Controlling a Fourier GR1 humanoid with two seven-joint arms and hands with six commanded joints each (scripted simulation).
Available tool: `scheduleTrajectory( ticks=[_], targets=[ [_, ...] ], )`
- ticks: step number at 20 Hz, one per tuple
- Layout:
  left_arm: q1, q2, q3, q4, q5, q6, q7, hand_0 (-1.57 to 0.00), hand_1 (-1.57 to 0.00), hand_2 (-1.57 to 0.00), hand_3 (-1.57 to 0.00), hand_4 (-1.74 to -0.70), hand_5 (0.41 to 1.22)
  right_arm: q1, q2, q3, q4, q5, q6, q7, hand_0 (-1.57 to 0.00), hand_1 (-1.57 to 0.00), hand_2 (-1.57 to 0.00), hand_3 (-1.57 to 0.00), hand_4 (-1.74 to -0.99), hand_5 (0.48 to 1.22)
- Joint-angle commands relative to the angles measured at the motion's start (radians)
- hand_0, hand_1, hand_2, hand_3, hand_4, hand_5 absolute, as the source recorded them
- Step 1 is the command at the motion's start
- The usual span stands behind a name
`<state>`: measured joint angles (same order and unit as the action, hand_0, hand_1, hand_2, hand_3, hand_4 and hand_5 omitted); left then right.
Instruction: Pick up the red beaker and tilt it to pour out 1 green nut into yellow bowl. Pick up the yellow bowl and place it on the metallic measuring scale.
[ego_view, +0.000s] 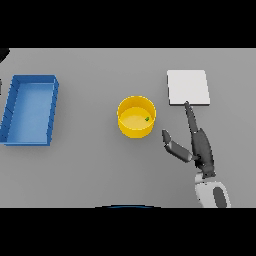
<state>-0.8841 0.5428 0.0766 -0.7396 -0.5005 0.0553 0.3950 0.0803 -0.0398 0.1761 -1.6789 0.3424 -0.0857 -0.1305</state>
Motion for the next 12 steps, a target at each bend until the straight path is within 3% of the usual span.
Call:
scheduleTrajectory(
  ticks=[1,4,9,12],
  targets=[
    [0.045,-0.015,0.006,-0.063,0.018,0.005,0.052,-1.57,-1.57,-1.57,-1.46,-1.74,1.221,0.000,-0.005,-0.003,0.006,-0.001,0.001,-0.002,0.00,0.00,0.00,0.00,-1.035,0.650],
    [0.175,-0.057,0.015,-0.206,0.049,0.047,0.089,-1.57,-1.57,-1.57,-1.44,-1.74,1.221,-0.003,0.002,-0.005,0.012,0.003,-0.008,0.000,0.00,0.00,0.00,0.00,-1.018,0.645],
    [0.316,-0.107,0.032,-0.350,0.081,0.084,0.097,-1.57,-1.57,-1.57,-1.51,-1.74,1.221,0.016,-0.003,-0.009,0.018,-0.028,0.014,-0.047,0.00,0.00,0.00,0.00,-1.004,0.648],
    [0.348,-0.135,0.040,-0.375,0.090,0.105,0.137,-1.57,-1.57,-1.57,-1.54,-1.74,1.151,0.019,-0.003,-0.013,0.006,-0.036,0.013,-0.061,0.00,0.00,0.00,0.00,-1.012,0.650]
  ],
)
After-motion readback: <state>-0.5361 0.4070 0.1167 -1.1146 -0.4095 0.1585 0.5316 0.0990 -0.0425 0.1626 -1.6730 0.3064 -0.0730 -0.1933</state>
